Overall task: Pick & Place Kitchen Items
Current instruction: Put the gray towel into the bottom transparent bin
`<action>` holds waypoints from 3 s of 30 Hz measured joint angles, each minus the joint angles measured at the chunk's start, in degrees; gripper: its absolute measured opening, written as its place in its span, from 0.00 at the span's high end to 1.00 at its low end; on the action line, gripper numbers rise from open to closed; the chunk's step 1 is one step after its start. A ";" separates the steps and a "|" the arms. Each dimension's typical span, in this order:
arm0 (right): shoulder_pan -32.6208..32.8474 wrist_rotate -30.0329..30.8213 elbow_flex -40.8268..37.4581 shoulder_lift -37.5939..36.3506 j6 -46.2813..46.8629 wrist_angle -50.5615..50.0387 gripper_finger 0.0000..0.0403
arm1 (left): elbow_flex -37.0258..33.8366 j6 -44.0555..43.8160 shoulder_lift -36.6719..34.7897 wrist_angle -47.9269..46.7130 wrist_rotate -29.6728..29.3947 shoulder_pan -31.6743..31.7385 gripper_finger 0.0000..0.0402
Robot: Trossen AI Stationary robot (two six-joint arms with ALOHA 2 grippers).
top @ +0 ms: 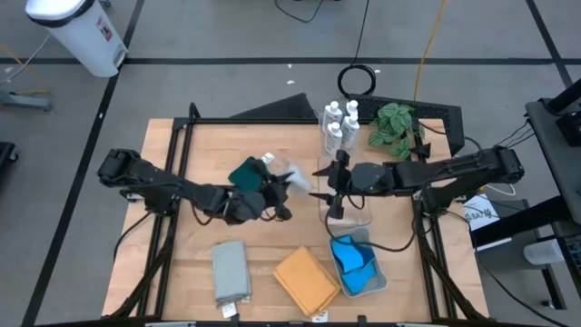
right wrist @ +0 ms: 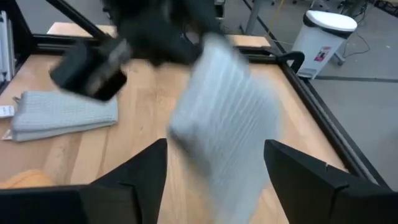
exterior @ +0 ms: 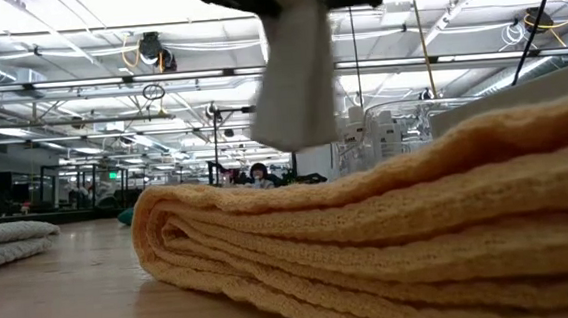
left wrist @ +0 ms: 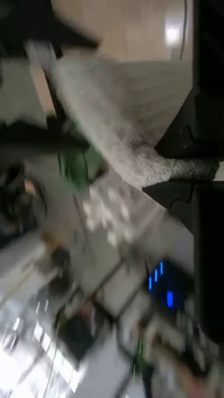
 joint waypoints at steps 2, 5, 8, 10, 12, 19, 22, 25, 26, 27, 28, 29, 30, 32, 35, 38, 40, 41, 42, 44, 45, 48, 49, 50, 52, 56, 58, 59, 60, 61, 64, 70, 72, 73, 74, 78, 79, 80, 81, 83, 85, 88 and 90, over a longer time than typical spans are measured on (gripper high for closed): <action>0.06 -0.02 3.23 0.00 0.04 -3.03 0.42 | 0.00 -4.06 0.00 -1.41 5.29 1.13 0.96; 0.07 0.00 7.06 0.03 0.46 -6.58 0.43 | 0.00 -8.79 0.00 -2.80 10.04 2.89 0.96; 0.07 0.17 10.06 1.17 0.48 -9.86 0.43 | 0.00 -12.23 0.00 -4.40 12.05 4.60 0.96; 0.09 0.16 12.05 2.27 0.46 -12.61 0.42 | 0.00 -14.29 0.00 -6.03 13.38 5.61 0.96; 0.07 0.18 14.49 3.81 0.24 -13.47 0.41 | 0.00 -15.99 0.00 -6.83 14.88 6.60 0.96; -1.00 0.13 23.82 12.80 -0.95 -22.40 0.38 | 0.00 -17.98 0.00 -6.97 18.94 8.11 0.96; -2.34 0.20 25.08 15.57 -0.31 -25.18 0.39 | 0.00 -18.13 0.00 -7.12 18.96 8.15 0.96; -3.67 0.22 25.08 18.01 0.50 -26.20 0.41 | 0.00 -18.15 0.00 -7.15 18.96 7.85 0.96; -4.06 0.21 25.08 18.65 0.51 -26.65 0.41 | 0.00 -18.15 0.00 -7.19 18.98 7.83 0.96; -4.40 0.25 25.08 19.13 0.59 -27.13 0.42 | 0.00 -18.15 0.00 -7.20 19.06 7.83 0.96; -4.75 0.28 25.08 19.40 0.71 -27.29 0.43 | 0.00 -18.17 0.00 -7.24 19.11 7.73 0.96; -5.04 0.27 25.08 19.66 0.70 -27.28 0.44 | 0.00 -18.24 0.00 -7.42 19.11 7.65 0.96; -5.28 0.18 25.08 19.80 0.71 -27.30 0.45 | 0.00 -18.37 0.00 -7.61 19.11 7.50 0.96; -5.62 0.03 25.08 19.92 0.47 -27.44 0.48 | 0.00 -18.44 0.00 -7.92 19.11 7.29 0.96; -5.66 0.00 25.08 19.93 0.33 -27.46 0.56 | 0.00 -19.13 0.00 -9.19 19.07 7.06 0.96; -5.66 -0.04 25.08 19.93 -0.74 -28.05 0.66 | 0.00 -20.15 0.01 -10.38 19.11 7.06 0.96; -5.66 -0.10 25.08 19.93 -1.91 -29.21 0.75 | 0.00 -20.32 0.02 -10.36 19.11 7.06 0.96; -5.66 -0.16 25.08 19.93 -2.45 -29.56 0.80 | 0.00 -20.42 0.02 -10.24 19.15 6.96 0.95; -5.66 -0.19 25.08 19.93 -2.99 -29.88 0.85 | 0.00 -20.94 0.02 -10.17 19.49 6.95 0.94; -5.60 -0.24 25.08 19.93 -4.37 -30.24 0.95 | 0.00 -21.90 0.04 -10.04 20.77 6.95 0.89; -5.49 -0.22 25.07 19.93 -5.07 -30.28 0.97 | 0.00 -22.31 0.04 -10.02 21.72 6.92 0.86; -4.81 -0.26 24.96 18.74 -6.46 -30.30 0.97 | 0.00 -22.56 0.04 -9.76 25.30 6.91 0.74; -4.49 -0.26 24.95 18.13 -6.96 -30.35 0.97 | 0.00 -22.66 0.04 -9.49 26.22 6.91 0.69; -4.30 -0.23 24.95 17.53 -7.78 -30.00 0.98 | 0.00 -22.76 0.01 -9.20 26.64 6.88 0.65; -3.60 -0.17 24.95 15.72 -9.03 -29.97 0.99 | 0.00 -22.83 -0.94 -9.84 27.08 6.70 0.56; -2.53 -0.17 24.96 10.45 -9.22 -30.49 0.99 | 0.00 -22.16 -4.03 -11.62 27.23 6.00 0.41; -2.19 -0.18 25.08 7.43 -9.24 -31.70 0.99 | 0.02 -22.17 -6.15 -12.21 28.60 5.54 0.36; -2.13 -0.24 25.08 6.10 -9.68 -32.71 0.99 | 0.02 -22.16 -7.59 -13.92 29.23 5.20 0.34; -2.14 -0.23 25.01 4.84 -10.37 -33.65 0.99 | 0.00 -22.38 -8.67 -14.67 30.10 4.95 0.32; -2.14 -0.24 24.78 3.54 -11.15 -34.05 0.99 | 0.00 -22.68 -9.58 -14.56 31.00 4.75 0.31; -2.38 -4.46 23.72 -0.43 -15.33 -37.27 0.99 | 0.00 -22.93 -12.51 -16.00 32.12 3.75 0.27; -6.38 -24.76 18.83 -6.63 -7.62 -38.68 1.00 | 0.02 -22.87 -14.17 -16.09 32.62 2.30 0.25; -7.47 -30.35 16.91 -7.71 -5.97 -39.63 1.00 | 0.00 -22.36 -14.14 -16.31 32.64 2.06 0.25; -7.77 -30.15 16.21 -8.12 -5.31 -39.53 1.00 | 0.00 -22.22 -14.12 -16.28 32.65 1.89 0.25; -7.87 -26.79 15.70 -8.47 -4.46 -39.40 1.00 | 0.00 -22.22 -14.14 -16.27 32.63 1.82 0.26; -6.86 -11.15 15.48 -9.44 -1.86 -40.45 1.00 | 0.00 -22.05 -14.13 -16.33 32.62 1.83 0.26; -6.98 -16.89 15.48 -9.41 -2.76 -41.79 1.00 | 0.00 -22.06 -14.12 -16.32 32.62 1.83 0.26; -7.09 -22.97 15.42 -9.28 -4.21 -42.58 1.00 | 0.00 -22.06 -14.12 -16.29 32.62 1.84 0.26; -6.92 -26.29 15.37 -9.08 -5.21 -42.42 1.00 | 0.00 -22.06 -14.13 -16.30 32.60 1.84 0.26; -6.01 -21.82 15.37 -8.93 -5.48 -41.39 1.00 | 0.00 -22.06 -14.12 -16.35 32.62 1.86 0.27; -5.41 -9.26 15.40 -9.25 -4.86 -40.94 1.00 | 0.00 -22.06 -14.12 -16.33 32.60 1.86 0.27; -5.36 -3.76 15.40 -9.14 -4.46 -40.75 1.00 | 0.00 -22.07 -14.12 -16.37 32.60 1.86 0.27; -5.24 -10.77 15.40 -9.14 -4.46 -40.70 1.00 | 0.00 -22.09 -14.12 -16.44 32.60 1.86 0.27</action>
